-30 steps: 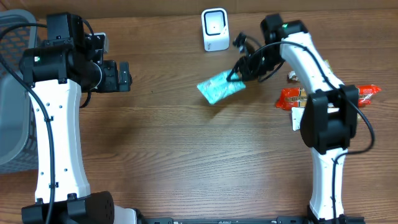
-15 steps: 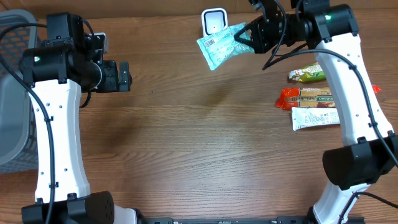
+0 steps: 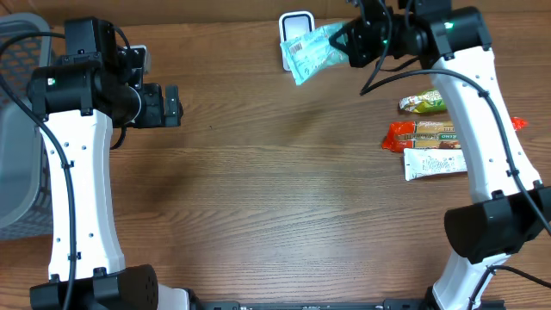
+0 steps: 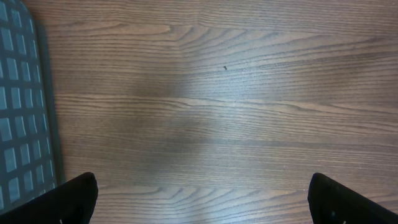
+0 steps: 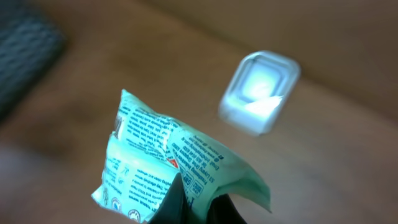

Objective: Scan the item barcode
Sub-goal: 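Lift the pouch and carry it to the scanner, then hold the pouch's barcode in front of the white scanner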

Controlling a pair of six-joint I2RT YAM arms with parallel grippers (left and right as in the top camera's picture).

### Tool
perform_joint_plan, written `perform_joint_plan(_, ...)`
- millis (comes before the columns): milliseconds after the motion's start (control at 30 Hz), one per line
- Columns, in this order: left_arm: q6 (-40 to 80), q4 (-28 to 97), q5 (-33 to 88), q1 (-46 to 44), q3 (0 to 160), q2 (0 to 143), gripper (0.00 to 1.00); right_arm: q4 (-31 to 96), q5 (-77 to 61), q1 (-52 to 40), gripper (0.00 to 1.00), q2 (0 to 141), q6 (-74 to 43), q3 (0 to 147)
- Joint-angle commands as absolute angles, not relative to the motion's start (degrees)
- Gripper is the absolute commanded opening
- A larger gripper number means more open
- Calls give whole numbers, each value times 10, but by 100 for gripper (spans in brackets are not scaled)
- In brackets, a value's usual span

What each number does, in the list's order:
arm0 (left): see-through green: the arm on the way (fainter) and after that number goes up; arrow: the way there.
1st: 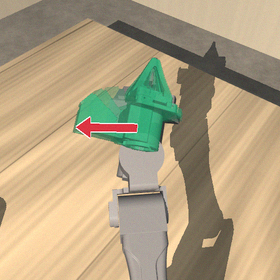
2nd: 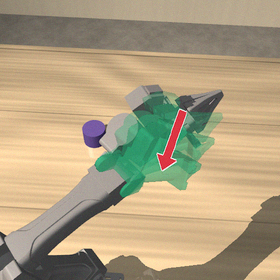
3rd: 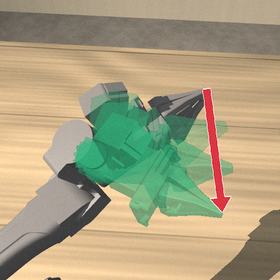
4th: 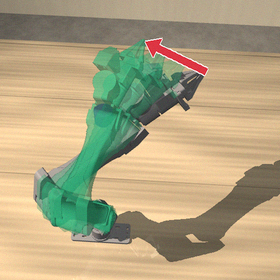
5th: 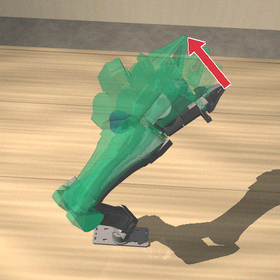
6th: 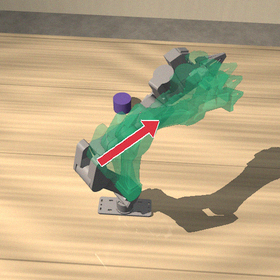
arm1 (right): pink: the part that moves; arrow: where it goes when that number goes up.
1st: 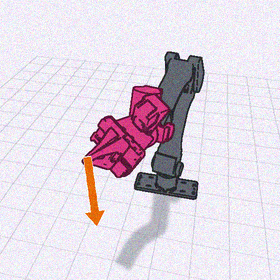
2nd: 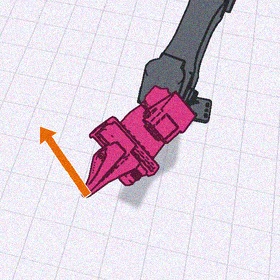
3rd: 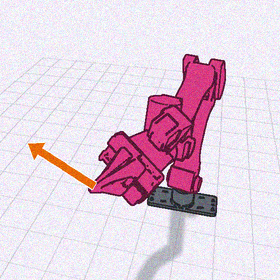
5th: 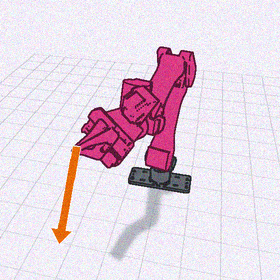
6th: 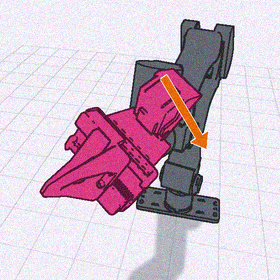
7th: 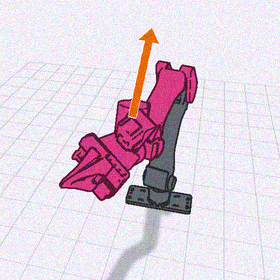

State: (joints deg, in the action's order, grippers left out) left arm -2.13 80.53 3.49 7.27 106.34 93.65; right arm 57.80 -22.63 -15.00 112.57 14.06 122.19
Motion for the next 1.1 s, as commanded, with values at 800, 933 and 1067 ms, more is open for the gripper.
perform_joint_plan(800, -34, 805, 41, 75, 1062, 938, 100, 125, 182, -237, 4, 1335, 674, 1231)
perform_joint_plan(933, -34, 805, 41, 75, 1062, 938, 100, 103, 186, -237, 4, 1344, 736, 1231)
perform_joint_plan(1067, -34, 805, 41, 75, 1062, 938, 100, 103, 187, -241, 4, 1345, 768, 1231)
